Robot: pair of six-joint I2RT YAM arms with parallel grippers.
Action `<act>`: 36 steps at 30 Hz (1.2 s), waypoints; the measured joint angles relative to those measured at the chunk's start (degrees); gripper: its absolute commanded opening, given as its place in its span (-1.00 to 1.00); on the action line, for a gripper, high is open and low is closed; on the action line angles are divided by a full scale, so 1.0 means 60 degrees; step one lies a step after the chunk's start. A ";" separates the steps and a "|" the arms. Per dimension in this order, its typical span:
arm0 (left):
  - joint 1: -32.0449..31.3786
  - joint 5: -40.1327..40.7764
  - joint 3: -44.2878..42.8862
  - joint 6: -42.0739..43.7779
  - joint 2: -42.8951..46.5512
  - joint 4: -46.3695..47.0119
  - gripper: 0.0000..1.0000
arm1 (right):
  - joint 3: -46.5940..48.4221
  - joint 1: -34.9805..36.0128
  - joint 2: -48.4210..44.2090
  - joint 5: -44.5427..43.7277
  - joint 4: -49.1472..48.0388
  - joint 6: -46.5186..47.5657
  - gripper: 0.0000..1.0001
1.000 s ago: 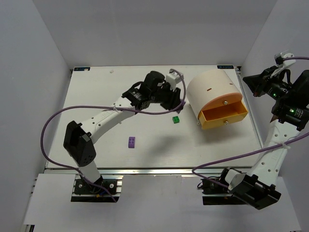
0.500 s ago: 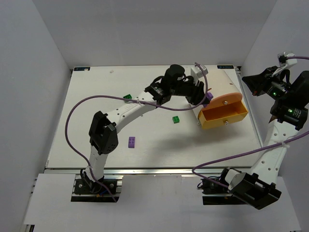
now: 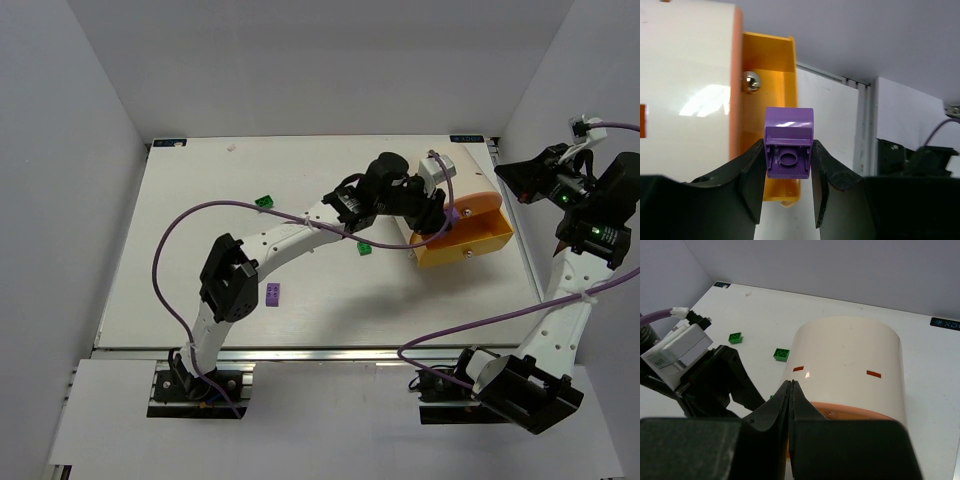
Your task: Sort the legos into containers by color
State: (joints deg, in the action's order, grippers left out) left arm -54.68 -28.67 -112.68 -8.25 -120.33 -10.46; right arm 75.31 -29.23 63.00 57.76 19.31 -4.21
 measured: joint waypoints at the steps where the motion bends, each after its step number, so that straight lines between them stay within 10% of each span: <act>1: -0.0022 0.0193 -0.0051 0.0080 -0.0036 -0.0018 -0.62 | -0.0022 0.0000 -0.0004 0.0080 -0.0018 -0.0007 -1.00; 8: -0.0178 0.1461 -0.0321 0.0634 -0.0251 -0.0517 -0.51 | -0.0040 0.0000 -0.0029 0.0554 -0.0047 -0.0062 -1.00; 14: -0.0364 0.2171 -0.0368 0.0863 -0.0346 -0.0798 0.14 | -0.0168 0.0004 -0.0113 0.0860 -0.0106 -0.0066 -1.00; 22: -0.0477 0.2419 -0.0441 0.0867 -0.0350 -0.0998 0.38 | -0.0189 0.0022 -0.0127 0.1166 -0.0106 -0.0044 -1.00; 26: -0.0474 0.2477 -0.0579 0.0783 -0.0350 -0.1020 0.14 | -0.0189 0.0029 -0.0135 0.1388 -0.0044 0.0058 -0.97; 31: -0.0452 0.2681 -0.0601 0.0455 -0.0273 -0.0820 -0.79 | -0.0193 0.0069 -0.0135 0.2616 -0.0066 0.0350 -0.80; 36: -0.0353 0.3111 0.1610 -0.0058 0.1555 -0.0379 -0.77 | -0.0484 0.0364 -0.0157 0.3778 -0.0747 0.0612 -0.74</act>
State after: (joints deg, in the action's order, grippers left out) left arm -56.80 -10.00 -103.02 -8.60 -111.00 -12.73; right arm 72.40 -27.05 62.06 80.42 14.83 -0.54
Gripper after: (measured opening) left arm 0.104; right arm 0.115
